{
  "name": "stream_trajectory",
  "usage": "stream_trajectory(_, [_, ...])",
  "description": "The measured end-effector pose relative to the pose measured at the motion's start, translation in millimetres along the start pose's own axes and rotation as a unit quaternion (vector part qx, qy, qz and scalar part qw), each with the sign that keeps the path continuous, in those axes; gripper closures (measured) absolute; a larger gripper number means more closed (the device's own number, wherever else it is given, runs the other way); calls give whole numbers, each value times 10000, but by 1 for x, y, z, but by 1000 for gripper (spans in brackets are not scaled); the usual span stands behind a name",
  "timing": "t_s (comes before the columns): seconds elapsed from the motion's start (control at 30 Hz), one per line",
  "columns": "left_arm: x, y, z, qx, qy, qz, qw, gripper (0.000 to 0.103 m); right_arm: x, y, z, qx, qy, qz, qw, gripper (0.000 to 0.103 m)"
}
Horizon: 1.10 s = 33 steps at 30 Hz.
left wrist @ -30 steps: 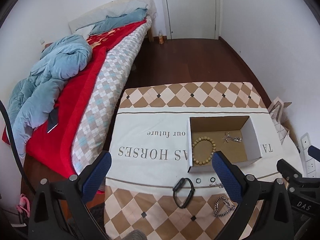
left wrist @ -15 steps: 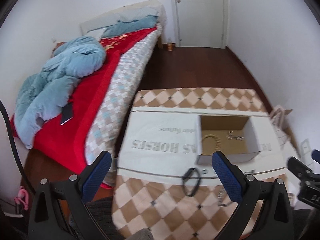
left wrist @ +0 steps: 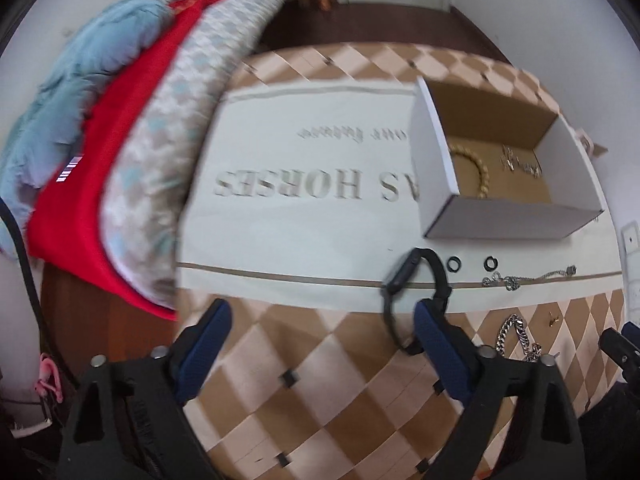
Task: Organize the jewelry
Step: 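Grasp the smartwatch strap with the left gripper while the right grips the thick curb chain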
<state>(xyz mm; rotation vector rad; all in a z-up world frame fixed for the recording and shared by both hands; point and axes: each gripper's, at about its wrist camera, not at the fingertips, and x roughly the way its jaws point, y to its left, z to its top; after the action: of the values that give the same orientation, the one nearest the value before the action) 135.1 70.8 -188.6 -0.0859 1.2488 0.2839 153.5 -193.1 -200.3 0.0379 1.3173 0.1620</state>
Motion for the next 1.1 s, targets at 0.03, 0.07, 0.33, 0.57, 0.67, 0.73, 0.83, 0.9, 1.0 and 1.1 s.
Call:
stream_trajectory(0.03, [8,-4,1,19,91,-42,9999,24,4,-1,0,18,44,36,10000,30])
stream_trajectory(0.07, [17,-8,2,60,184,-91,9998,28,7,-2,2,38,83,59,9999,30])
stream_trajectory(0.33, [47,-22,-3,146,504,-241,9983,98,24,6,3,-77,265,255,9993,29])
stream_trajectory(0.57, [29,-18,-30,307,320,-16,9990,100,44,46,-11,-585,428,422,9965,30])
stream_trajectory(0.67, [24,-17,-44,329,338,67,9989,100,57,59,-17,-713,458,332,9959,35])
stream_trajectory(0.73, [24,-15,-50,332,383,77,9987,100,60,69,-21,-915,299,160,9952,47])
stream_trajectory(0.83, [25,-14,-53,339,403,73,9986,100,63,82,-24,-1229,205,-68,9922,69])
stream_trajectory(0.9, [26,-13,-51,341,399,67,9986,100,64,87,-25,-1332,223,-103,9908,91])
stream_trajectory(1.0, [27,-12,-49,348,394,67,9986,100,64,91,-29,-1405,184,-136,9898,92])
stream_trajectory(1.1, [29,-11,-45,341,391,74,9986,101,64,91,-32,-1405,161,-98,9899,92])
